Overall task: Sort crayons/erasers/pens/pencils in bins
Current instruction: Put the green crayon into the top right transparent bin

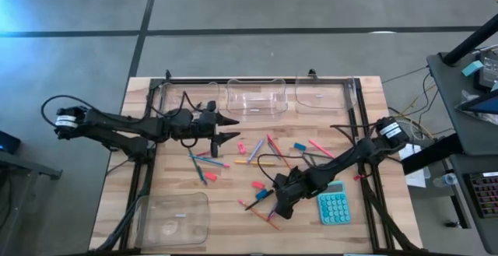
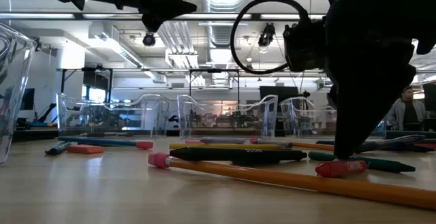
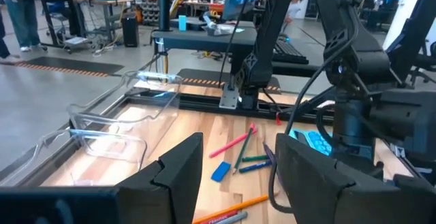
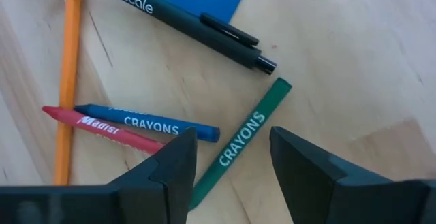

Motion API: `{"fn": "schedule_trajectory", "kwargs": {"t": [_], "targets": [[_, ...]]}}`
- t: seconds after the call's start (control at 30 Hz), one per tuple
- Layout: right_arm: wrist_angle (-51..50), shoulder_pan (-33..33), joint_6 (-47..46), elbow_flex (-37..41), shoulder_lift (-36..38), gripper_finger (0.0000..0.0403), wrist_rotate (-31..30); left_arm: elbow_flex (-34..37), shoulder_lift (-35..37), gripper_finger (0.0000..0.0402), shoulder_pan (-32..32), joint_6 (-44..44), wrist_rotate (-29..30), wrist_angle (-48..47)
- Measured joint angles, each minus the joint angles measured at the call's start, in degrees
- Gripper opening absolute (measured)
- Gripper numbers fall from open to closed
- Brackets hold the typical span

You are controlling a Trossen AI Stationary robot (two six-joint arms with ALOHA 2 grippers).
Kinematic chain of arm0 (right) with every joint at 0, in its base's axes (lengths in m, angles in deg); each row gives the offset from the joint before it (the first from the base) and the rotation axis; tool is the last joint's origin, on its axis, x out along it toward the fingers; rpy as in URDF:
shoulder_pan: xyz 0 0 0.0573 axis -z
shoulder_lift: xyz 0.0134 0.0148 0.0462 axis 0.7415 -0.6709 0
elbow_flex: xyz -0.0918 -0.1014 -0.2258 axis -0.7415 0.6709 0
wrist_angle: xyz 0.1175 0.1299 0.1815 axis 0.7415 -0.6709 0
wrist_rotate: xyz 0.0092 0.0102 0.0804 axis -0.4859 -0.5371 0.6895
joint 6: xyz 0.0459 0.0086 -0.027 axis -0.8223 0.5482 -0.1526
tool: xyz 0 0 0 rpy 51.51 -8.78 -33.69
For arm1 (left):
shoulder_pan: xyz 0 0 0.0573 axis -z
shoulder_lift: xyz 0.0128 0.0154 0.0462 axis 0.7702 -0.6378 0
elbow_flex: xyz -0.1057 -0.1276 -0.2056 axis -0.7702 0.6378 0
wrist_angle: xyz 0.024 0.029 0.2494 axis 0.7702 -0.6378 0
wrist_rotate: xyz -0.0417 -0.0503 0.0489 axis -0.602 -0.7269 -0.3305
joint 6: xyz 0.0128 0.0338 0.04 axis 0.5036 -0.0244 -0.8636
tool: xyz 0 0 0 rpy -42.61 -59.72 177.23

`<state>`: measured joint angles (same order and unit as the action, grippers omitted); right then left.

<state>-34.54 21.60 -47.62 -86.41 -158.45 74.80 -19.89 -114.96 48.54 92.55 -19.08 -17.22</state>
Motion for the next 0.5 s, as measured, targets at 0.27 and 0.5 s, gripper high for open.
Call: {"fn": "schedule_trajectory", "kwargs": {"t": [0.27, 0.5], "targets": [[-0.74, 0.02, -0.69, 0.12, -0.45, 0.0176, -0.32, 0.04, 0.08, 0.017, 0.09, -0.01, 0.02, 0.12], [-4.91, 0.0, -0.52, 0.12, -0.12, 0.0176, -0.2, 0.04, 0.08, 0.017, 0.14, -0.01, 0.02, 0.16]]}}
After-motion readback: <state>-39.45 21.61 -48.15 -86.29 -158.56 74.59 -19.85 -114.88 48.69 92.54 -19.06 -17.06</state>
